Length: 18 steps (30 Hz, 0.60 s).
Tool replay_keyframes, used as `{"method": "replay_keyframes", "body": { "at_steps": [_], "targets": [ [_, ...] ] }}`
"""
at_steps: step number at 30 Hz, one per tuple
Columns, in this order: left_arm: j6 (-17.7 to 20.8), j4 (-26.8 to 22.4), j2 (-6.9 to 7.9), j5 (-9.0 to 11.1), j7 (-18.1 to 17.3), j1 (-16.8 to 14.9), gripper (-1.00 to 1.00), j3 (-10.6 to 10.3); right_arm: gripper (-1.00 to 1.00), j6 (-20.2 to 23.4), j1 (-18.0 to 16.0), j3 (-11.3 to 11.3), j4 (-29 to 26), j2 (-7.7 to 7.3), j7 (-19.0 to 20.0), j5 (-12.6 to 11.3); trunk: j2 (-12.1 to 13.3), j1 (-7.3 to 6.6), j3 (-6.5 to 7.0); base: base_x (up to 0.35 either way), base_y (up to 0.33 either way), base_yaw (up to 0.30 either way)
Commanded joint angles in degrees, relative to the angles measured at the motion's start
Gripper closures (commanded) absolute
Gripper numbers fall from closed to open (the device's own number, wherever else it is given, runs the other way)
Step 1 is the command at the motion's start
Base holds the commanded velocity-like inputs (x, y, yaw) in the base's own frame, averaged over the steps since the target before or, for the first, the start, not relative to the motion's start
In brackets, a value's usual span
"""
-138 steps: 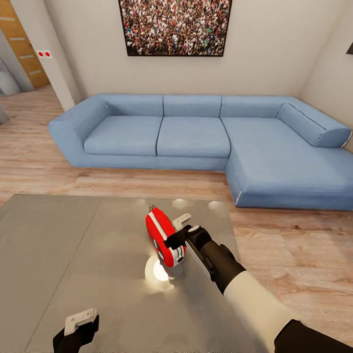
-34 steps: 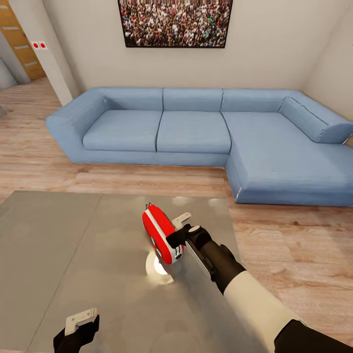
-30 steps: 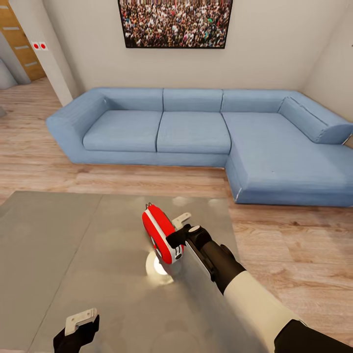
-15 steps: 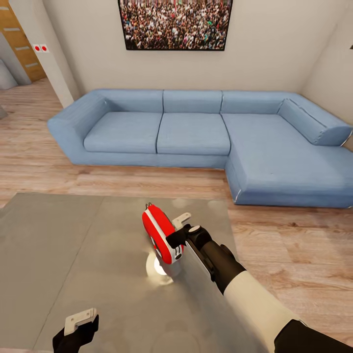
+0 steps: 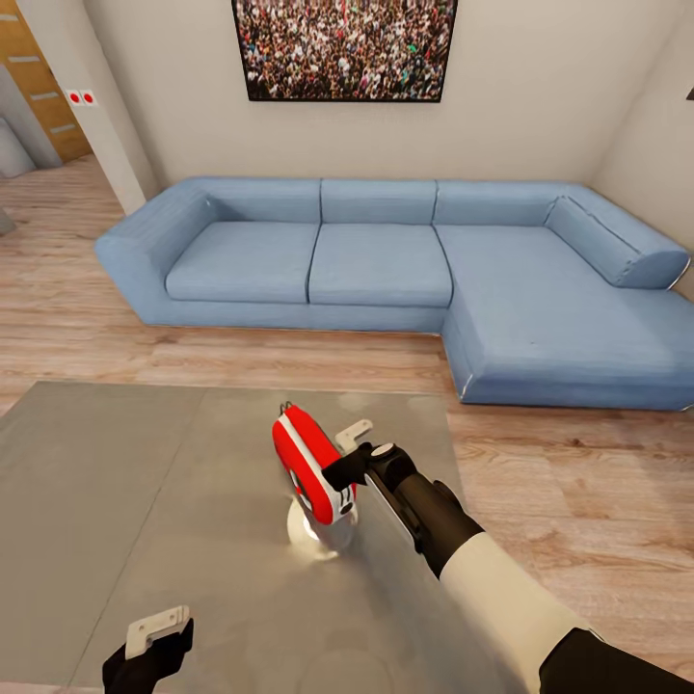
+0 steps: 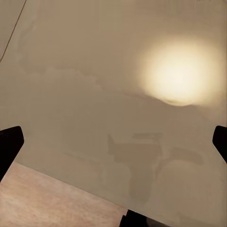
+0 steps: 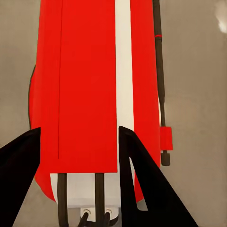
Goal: Turn on the radio receiver that's on the table in the living room.
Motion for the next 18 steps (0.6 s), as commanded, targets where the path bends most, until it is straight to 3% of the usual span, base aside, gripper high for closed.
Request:
{"method": "replay_keyframes", "body": {
  "at_steps": [1,8,18],
  "targets": [
    [-0.01,-0.03,0.0,0.0,0.01,0.0,-1.0,0.0,1.0,0.02,-0.01,0.0,-0.03,0.01,0.04,-0.25,0.0,0.0,0.0,0.0,0.0,0.0],
    [0.03,0.78,-1.93,-0.67,0.3,1.58,-1.0,0.43,1.0,-0.77,-0.22,-0.64,0.37,0.01,-1.89,1.82,-0.01,0.0,0.0,0.0,0.0,0.0],
    [-0.03,3.74,-1.69,-0.46,-0.07,1.58,-1.0,0.45,1.0,-1.68,-0.23,-0.96,-2.17,-0.56,-2.03,2.34,-0.01,0.0,0.0,0.0,0.0,0.0]
  ]
}}
